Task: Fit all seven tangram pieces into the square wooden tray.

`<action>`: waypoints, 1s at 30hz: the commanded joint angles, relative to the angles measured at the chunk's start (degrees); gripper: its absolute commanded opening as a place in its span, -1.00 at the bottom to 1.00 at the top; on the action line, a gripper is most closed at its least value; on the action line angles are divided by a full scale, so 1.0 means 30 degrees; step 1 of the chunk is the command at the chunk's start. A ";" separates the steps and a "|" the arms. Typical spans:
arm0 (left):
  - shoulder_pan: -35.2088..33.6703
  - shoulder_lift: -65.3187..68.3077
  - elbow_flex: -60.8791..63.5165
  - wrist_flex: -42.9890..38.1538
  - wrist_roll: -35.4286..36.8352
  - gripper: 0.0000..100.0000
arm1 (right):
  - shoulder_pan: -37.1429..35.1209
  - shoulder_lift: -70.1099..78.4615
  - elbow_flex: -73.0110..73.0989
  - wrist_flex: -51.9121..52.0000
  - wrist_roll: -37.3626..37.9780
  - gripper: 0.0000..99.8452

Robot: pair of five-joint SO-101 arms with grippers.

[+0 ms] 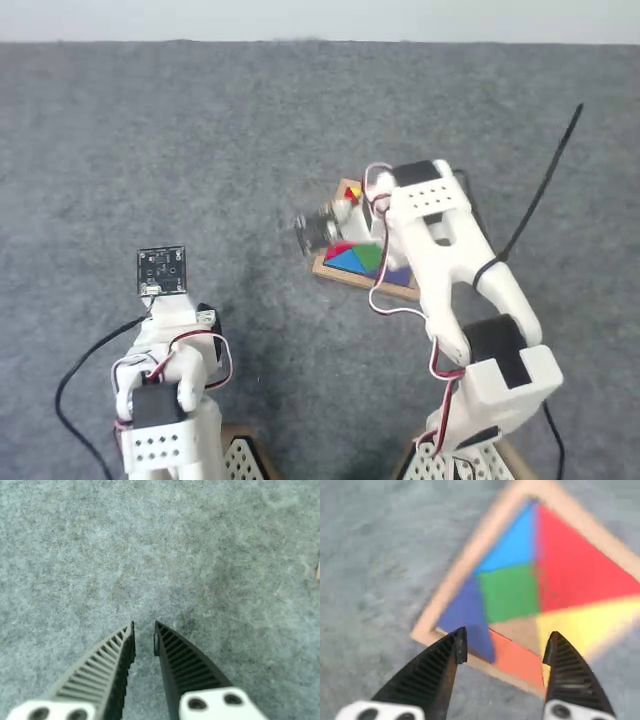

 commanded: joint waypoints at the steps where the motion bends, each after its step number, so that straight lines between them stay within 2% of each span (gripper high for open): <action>1: -0.0059 -0.0352 -0.0220 0.0088 0.0176 -0.89 | -0.1040 -0.0337 -0.2813 -0.0015 -0.9231 -0.71; 4: -0.0059 -0.0352 -0.0220 0.0088 0.0176 -0.89 | -0.1275 -0.0161 -0.2842 -0.0190 -1.3363 -0.87; 7: -0.0059 -0.0352 -0.0220 0.0088 0.0176 -0.89 | -0.1333 0.0190 -0.2110 -0.0396 -1.4886 -0.91; 16: -0.0059 -0.0352 -0.0220 0.0088 0.0176 -0.89 | -0.1099 0.0689 0.1641 -0.2974 -1.3538 -0.90; 25: -0.0059 -0.0352 -0.0220 0.0088 0.0176 -0.89 | 0.0659 0.0571 0.2960 -0.4410 -1.2923 -0.90; 30: -0.0059 -0.0352 -0.0220 0.0088 0.0176 -0.89 | 0.0806 -0.0747 0.2462 -0.4381 -1.4857 -0.91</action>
